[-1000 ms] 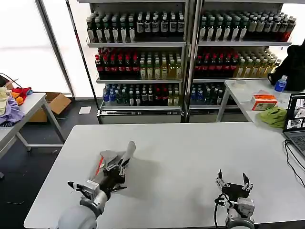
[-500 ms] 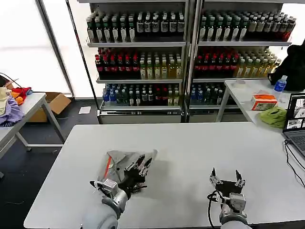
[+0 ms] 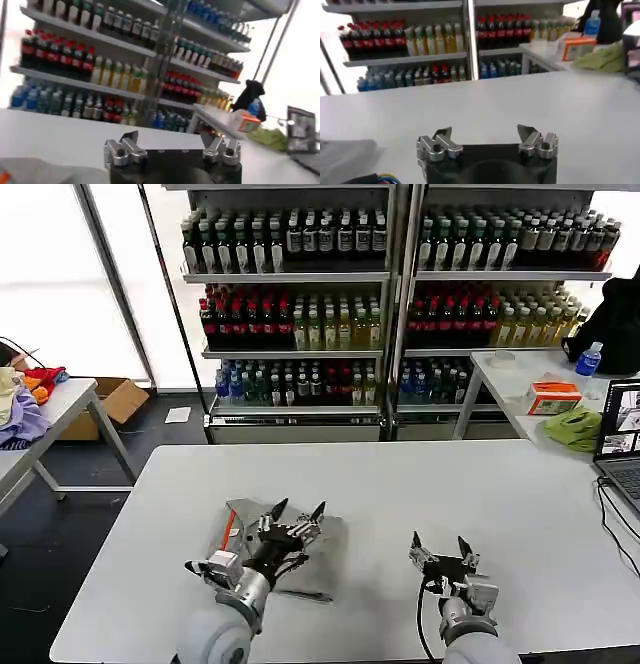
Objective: Fold and organize the clothes.
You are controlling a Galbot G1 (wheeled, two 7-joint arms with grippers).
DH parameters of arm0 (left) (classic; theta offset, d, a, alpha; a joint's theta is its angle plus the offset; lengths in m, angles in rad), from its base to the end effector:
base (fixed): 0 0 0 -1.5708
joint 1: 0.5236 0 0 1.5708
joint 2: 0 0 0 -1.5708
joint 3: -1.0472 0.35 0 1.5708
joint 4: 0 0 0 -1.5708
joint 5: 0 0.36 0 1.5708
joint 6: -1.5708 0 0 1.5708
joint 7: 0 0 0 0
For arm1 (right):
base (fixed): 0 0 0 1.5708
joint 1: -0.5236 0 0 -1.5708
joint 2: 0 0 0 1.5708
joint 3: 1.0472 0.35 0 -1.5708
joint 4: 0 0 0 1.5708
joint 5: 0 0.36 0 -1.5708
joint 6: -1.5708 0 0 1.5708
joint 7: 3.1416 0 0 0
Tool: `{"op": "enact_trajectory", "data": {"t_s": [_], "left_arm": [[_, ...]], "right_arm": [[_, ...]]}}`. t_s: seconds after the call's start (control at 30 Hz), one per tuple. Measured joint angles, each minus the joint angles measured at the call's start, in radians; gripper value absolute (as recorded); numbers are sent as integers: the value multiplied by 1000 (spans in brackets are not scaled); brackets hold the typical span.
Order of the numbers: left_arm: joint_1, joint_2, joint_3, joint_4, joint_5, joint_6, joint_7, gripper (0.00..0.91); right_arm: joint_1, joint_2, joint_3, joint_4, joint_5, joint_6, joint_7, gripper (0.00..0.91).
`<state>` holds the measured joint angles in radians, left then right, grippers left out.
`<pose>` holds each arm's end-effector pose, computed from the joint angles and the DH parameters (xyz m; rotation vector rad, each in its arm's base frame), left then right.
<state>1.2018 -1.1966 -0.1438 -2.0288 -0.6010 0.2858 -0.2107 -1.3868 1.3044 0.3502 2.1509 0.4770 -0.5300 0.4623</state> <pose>0.2622 -0.0417 -0.2649 -0.5140 -2.8495 0.3579 0.2260 0.0099 -0.2506 -0.0911 -2.7217 -0.1726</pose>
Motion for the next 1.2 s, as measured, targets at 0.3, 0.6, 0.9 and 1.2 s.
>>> {"op": "enact_trajectory", "data": {"t_s": [0.3, 0.6, 0.9, 1.2], "left_arm": [[46, 73, -145, -37, -1, 58, -45, 907], [112, 87, -260, -73, 13, 82, -61, 907], [154, 75, -341, -79, 19, 92, -70, 907], [187, 65, -384, -93, 22, 100, -73, 907]], "right_arm": [[128, -54, -76, -31, 346, -33, 63, 907], [246, -98, -174, -92, 541, -43, 99, 867], [290, -70, -259, -174, 562, -46, 119, 746], [320, -29, -310, -223, 539, -49, 129, 695]]}}
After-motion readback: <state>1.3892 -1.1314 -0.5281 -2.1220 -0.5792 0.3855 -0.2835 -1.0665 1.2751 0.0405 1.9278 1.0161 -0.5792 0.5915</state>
